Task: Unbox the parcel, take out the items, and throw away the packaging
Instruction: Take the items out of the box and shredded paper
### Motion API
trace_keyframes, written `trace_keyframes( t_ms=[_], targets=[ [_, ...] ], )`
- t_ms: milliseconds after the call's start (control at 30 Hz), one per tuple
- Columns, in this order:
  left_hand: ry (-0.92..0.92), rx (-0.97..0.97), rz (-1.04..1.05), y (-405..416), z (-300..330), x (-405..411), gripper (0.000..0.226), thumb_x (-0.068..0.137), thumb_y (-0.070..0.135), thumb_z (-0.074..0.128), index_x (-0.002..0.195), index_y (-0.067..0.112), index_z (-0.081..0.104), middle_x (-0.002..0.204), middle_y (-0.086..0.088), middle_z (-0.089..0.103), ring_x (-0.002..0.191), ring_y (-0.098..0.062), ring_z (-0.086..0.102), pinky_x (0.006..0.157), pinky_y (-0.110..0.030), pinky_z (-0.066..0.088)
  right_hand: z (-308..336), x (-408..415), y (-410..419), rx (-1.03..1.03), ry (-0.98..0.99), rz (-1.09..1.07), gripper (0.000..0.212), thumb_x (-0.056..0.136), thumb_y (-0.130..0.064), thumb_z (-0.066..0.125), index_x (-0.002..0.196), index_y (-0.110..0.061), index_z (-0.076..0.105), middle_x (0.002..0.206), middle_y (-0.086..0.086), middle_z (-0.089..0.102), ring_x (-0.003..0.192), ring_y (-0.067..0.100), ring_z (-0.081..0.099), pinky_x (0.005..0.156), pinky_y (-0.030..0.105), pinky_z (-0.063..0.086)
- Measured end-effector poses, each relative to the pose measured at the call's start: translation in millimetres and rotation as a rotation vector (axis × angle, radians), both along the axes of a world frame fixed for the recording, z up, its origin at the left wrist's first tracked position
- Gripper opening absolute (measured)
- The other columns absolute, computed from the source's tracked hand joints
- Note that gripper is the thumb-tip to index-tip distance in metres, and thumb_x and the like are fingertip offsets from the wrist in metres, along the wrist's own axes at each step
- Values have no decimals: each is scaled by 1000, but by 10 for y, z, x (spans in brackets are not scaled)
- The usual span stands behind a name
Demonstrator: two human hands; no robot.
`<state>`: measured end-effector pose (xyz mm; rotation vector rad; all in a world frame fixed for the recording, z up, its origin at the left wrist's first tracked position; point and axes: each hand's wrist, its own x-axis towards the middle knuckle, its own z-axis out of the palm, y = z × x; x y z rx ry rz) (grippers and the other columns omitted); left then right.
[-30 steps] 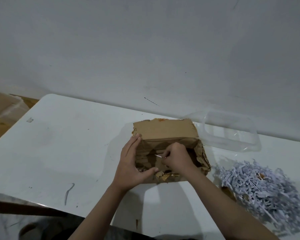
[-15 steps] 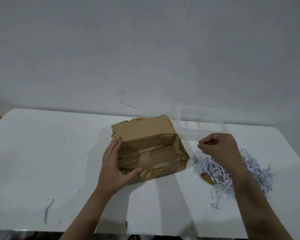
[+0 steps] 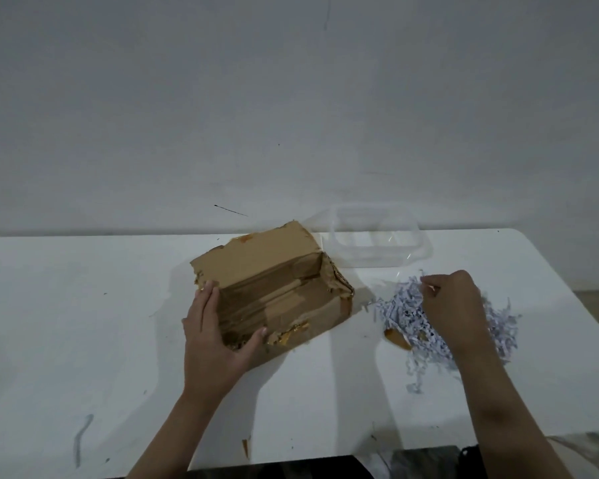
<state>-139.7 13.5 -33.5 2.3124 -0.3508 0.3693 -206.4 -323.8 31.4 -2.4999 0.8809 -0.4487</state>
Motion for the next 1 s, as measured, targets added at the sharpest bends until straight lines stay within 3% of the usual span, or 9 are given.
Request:
trace_keyframes(
  t_ms=[100, 200, 300, 367, 500, 600, 767, 1000],
  targets=[
    [22, 26, 34, -24, 13, -43, 93, 74, 62, 60, 142, 3, 36, 151, -6, 33, 140, -24, 28, 104, -61, 35, 61, 30, 279, -28, -153, 36, 28, 87, -3, 60, 114, -5, 67, 104, 16, 57, 75, 26, 61, 76, 29, 49],
    [52, 39, 94, -125, 52, -135, 91, 77, 63, 52, 141, 0, 36, 149, -11, 32, 140, -26, 27, 107, -64, 28, 86, 103, 757, 193, -311, 212, 25, 87, 0, 60, 108, -9, 70, 96, 7, 63, 72, 10, 61, 68, 23, 52],
    [74, 27, 110, -205, 96, -273, 90, 77, 65, 48, 139, -1, 38, 148, -12, 31, 142, -26, 23, 111, -60, 14, -16, 168, 1125, 396, -283, 409, 27, 87, -5, 61, 108, -20, 70, 97, -11, 65, 85, -1, 64, 72, 12, 52],
    [57, 11, 103, -205, 112, -349, 84, 77, 62, 50, 135, 2, 42, 143, -11, 36, 139, -26, 27, 108, -60, 15, -107, 201, 1230, 409, -213, 484, 30, 88, -9, 61, 112, -25, 68, 101, -19, 61, 88, -8, 60, 74, 5, 46],
    [25, -31, 46, -132, 103, -416, 70, 79, 55, 57, 129, 8, 47, 130, -6, 42, 130, -27, 37, 102, -66, 33, -260, 230, 1223, 296, -134, 585, 34, 86, -17, 67, 119, -22, 66, 120, -9, 59, 107, 5, 55, 87, 16, 43],
    [30, -67, 0, -111, 90, -425, 72, 77, 56, 61, 131, 11, 47, 129, -3, 38, 123, -26, 41, 89, -55, 48, -300, 217, 1189, 337, -127, 567, 37, 83, -19, 71, 120, -21, 64, 112, -11, 53, 100, 1, 53, 79, 7, 40],
    [39, -81, -1, -123, 24, -376, 76, 75, 57, 64, 134, 12, 47, 128, -5, 37, 122, -27, 43, 85, -50, 51, -377, 197, 1152, 464, -152, 490, 31, 77, -10, 74, 105, -22, 67, 106, -13, 53, 95, 2, 55, 78, 23, 52],
    [-26, -66, 3, -169, 5, -463, 77, 75, 54, 66, 134, 7, 49, 128, -8, 39, 120, -30, 46, 83, -47, 53, -462, 61, 1180, 599, -281, 404, 33, 76, 9, 66, 97, -16, 65, 110, -7, 56, 99, -10, 51, 74, 5, 47]
  ],
)
